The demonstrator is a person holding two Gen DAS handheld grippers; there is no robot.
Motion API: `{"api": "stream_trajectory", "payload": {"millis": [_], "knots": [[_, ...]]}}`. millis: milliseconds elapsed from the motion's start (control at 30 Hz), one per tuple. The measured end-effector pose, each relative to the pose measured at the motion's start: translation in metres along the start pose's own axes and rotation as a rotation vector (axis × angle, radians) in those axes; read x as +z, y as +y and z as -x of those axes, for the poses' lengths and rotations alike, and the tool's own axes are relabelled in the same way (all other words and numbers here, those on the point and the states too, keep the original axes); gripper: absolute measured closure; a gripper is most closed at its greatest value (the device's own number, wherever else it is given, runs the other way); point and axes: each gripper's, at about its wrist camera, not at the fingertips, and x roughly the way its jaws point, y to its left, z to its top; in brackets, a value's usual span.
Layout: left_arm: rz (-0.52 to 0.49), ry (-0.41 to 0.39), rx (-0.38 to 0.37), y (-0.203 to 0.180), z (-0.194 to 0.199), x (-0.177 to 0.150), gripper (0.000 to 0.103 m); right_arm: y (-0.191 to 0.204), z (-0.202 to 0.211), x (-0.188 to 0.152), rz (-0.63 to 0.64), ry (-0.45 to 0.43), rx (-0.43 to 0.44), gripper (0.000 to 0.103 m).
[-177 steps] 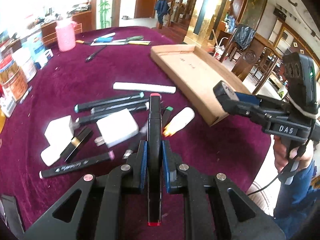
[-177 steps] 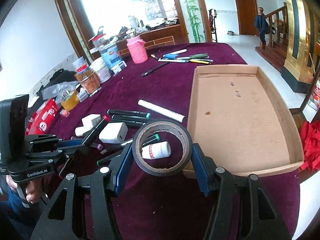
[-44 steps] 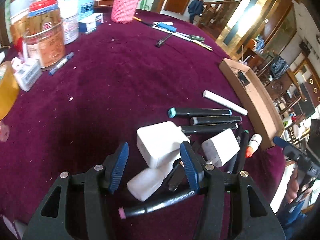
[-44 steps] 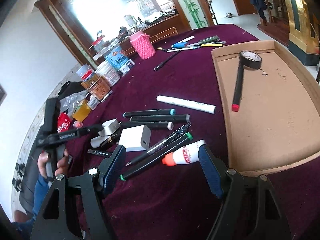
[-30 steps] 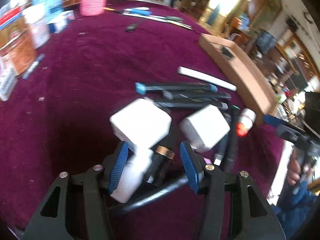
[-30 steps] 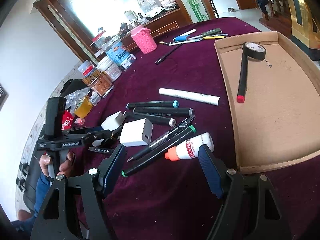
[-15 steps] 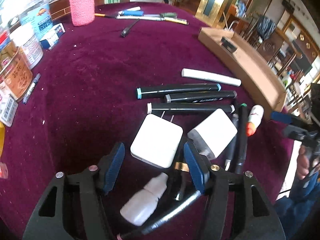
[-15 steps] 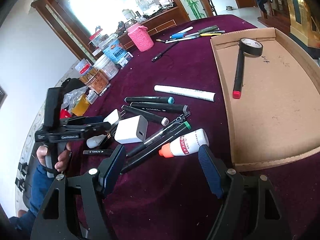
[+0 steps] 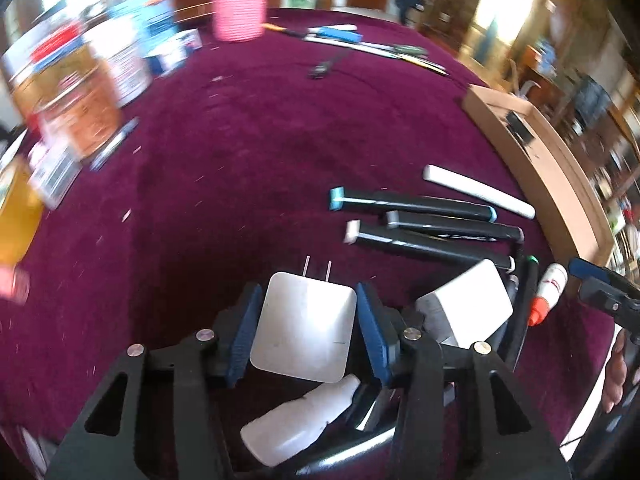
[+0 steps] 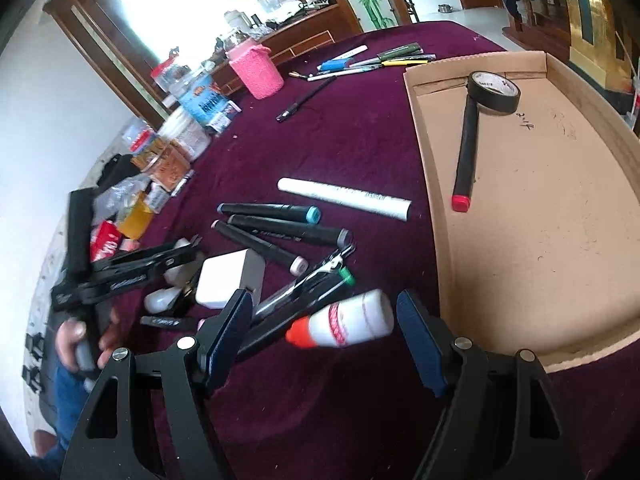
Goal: Organize rigid objects
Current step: 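Grasp the white square charger with the left tool, then grasp the white glue bottle with orange cap with the right tool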
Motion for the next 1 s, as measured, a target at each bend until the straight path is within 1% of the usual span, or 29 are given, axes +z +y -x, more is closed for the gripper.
{"api": "stream_trajectory", "payload": {"millis": [67, 100, 200, 267, 300, 433, 533, 600, 667, 733, 767, 833, 867, 933, 1000], "knots": [[0.03, -0.011, -0.011, 0.005, 0.001, -0.004, 0.056, 0.006, -0.007, 0.006, 0.041, 0.02, -0.016, 0.033], [0.038, -0.018, -0.017, 0.006, 0.001, -0.005, 0.056, 0.008, -0.01, 0.008, 0.043, 0.029, -0.02, 0.033], [0.046, -0.028, -0.028, 0.007, 0.0, -0.007, 0.056, 0.02, -0.007, 0.008, 0.076, 0.026, -0.003, 0.033], [0.041, -0.023, -0.029, 0.007, -0.003, -0.007, 0.056, 0.03, -0.008, 0.008, 0.139, 0.037, -0.033, 0.033], [0.041, -0.017, -0.028, 0.007, -0.006, -0.007, 0.056, 0.031, -0.01, 0.008, 0.148, 0.045, -0.048, 0.033], [0.005, -0.023, 0.007, 0.001, -0.007, -0.01, 0.057, 0.033, -0.029, 0.01, 0.205, 0.119, -0.074, 0.033], [-0.007, -0.028, 0.014, 0.0, -0.006, -0.012, 0.057, 0.037, -0.036, 0.005, 0.241, 0.17, -0.088, 0.033], [0.0, -0.03, 0.004, 0.002, -0.006, -0.012, 0.057, 0.042, -0.034, -0.004, 0.285, 0.21, -0.068, 0.033], [0.001, -0.032, -0.004, 0.003, -0.005, -0.012, 0.057, 0.048, -0.03, -0.018, 0.319, 0.273, -0.007, 0.033], [0.001, -0.032, -0.004, 0.003, -0.005, -0.012, 0.057, 0.055, -0.023, -0.033, 0.368, 0.299, 0.014, 0.034], [-0.001, -0.032, -0.002, 0.003, -0.005, -0.012, 0.057, 0.057, -0.021, -0.038, 0.391, 0.294, -0.01, 0.035], [-0.007, -0.034, 0.007, 0.001, -0.006, -0.012, 0.057, 0.058, -0.018, -0.044, 0.431, 0.267, -0.077, 0.043], [-0.009, -0.036, 0.012, 0.001, -0.006, -0.013, 0.057, 0.058, -0.019, -0.045, 0.433, 0.27, -0.082, 0.05], [-0.014, -0.04, 0.02, 0.0, -0.006, -0.013, 0.057, 0.052, -0.023, -0.044, 0.388, 0.279, -0.078, 0.051], [-0.016, -0.047, 0.029, -0.001, -0.006, -0.013, 0.057, 0.048, -0.026, -0.044, 0.356, 0.269, -0.079, 0.058]]}}
